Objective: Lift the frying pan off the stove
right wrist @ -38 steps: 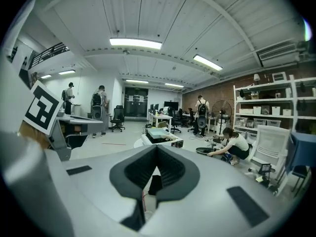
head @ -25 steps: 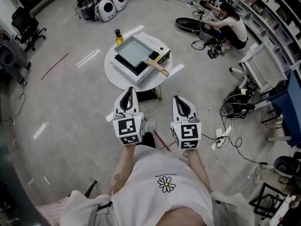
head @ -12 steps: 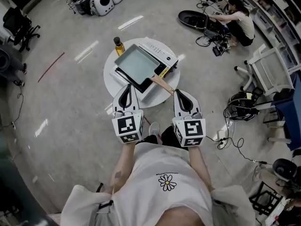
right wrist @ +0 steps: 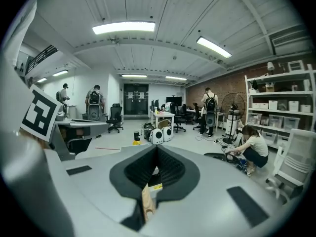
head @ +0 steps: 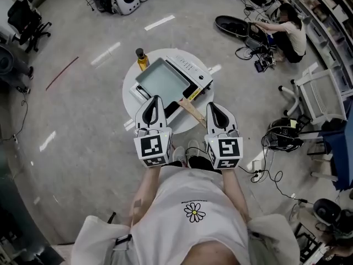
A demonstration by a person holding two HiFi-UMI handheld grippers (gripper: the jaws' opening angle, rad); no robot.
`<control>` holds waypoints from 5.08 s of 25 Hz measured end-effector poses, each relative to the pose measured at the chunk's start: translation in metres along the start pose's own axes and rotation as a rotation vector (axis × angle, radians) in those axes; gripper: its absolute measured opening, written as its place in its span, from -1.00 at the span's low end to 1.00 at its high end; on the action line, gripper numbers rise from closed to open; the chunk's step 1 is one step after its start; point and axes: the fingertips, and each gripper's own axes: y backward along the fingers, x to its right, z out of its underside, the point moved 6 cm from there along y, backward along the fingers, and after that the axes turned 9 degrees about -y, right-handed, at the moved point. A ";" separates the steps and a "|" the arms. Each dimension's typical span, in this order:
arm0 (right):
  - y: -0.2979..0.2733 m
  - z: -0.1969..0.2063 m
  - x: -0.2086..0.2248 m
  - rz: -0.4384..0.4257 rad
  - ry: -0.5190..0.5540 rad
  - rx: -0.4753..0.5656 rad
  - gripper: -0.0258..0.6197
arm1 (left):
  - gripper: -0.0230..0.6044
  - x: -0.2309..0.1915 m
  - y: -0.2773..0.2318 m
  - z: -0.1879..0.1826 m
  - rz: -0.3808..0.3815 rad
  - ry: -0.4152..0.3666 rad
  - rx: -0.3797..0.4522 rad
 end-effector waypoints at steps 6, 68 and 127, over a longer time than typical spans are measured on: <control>-0.013 0.001 0.011 -0.039 0.010 -0.017 -0.92 | -0.93 -0.001 -0.012 -0.001 -0.056 0.008 -0.001; -0.136 0.122 0.025 -1.122 -0.875 -1.142 0.28 | -0.93 0.012 0.030 0.066 -0.356 0.134 -0.195; -0.118 0.091 -0.029 -1.198 -1.007 -1.302 -0.81 | -0.93 -0.019 0.027 0.043 -0.351 0.137 -0.178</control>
